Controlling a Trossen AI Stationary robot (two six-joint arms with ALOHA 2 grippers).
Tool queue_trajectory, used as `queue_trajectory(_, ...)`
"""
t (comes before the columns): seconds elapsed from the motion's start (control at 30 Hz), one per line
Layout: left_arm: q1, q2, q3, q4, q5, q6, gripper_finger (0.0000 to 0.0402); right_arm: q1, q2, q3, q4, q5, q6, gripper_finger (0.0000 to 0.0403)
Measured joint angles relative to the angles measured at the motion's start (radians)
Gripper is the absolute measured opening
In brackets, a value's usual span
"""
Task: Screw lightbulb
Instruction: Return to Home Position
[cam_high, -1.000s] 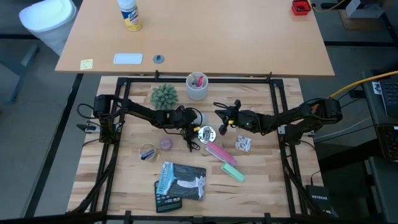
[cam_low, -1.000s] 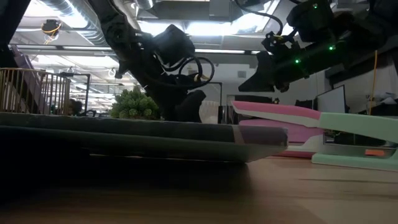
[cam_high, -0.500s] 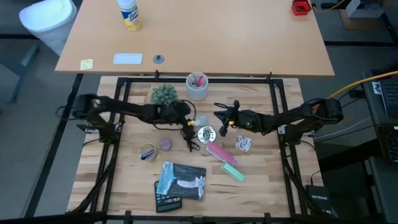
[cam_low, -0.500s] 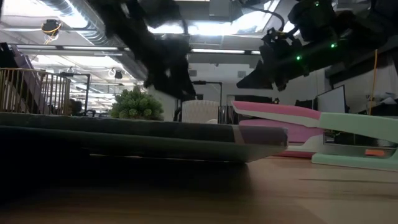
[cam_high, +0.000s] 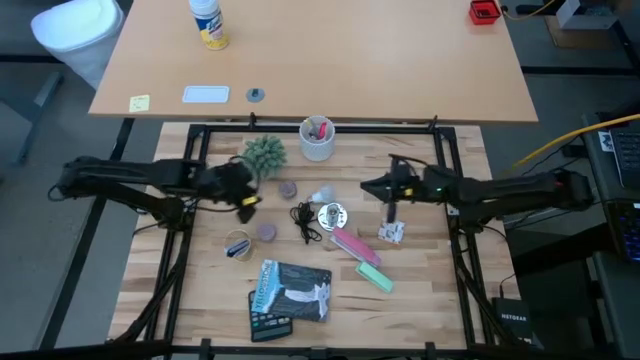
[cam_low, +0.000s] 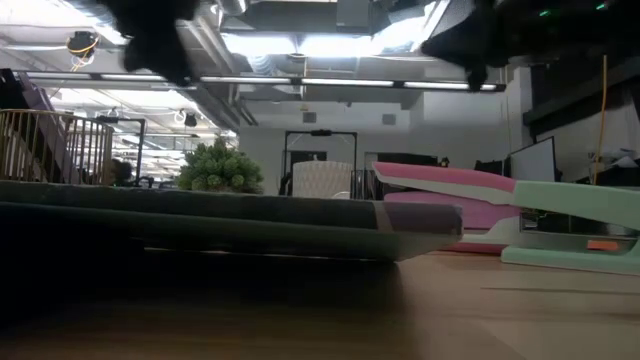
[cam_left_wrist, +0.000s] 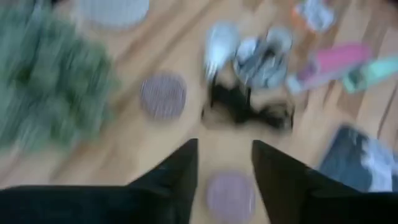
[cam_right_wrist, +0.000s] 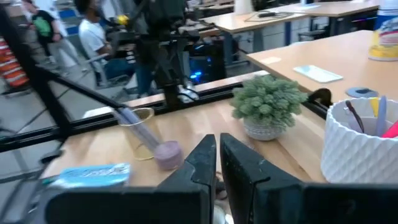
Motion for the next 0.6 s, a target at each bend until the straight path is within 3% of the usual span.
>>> queue_trajectory(0.13, -0.091, -0.107, -0.034, -0.142, -0.026, -0.054, 0.0073, 0.0, -0.198, 0.0, -0.197, -0.025, 0.001, 0.0028)
queue_trajectory(0.3, -0.192, -0.19, -0.161, -0.077, -0.091, -0.057, 0.0006, 0.0, -0.424, 0.0, -0.44, -0.029, 0.039, 0.0028)
queue_trajectory(0.47, -0.245, -0.191, -0.353, 0.212, -0.134, -0.037, 0.0021, 0.0, -0.583, -0.006, -0.688, -0.031, 0.106, 0.0028)
queue_trajectory(0.6, -0.262, -0.161, -0.529, 0.582, -0.135, 0.089, 0.0024, 0.0, -0.648, -0.078, -0.719, -0.032, 0.139, 0.0028)
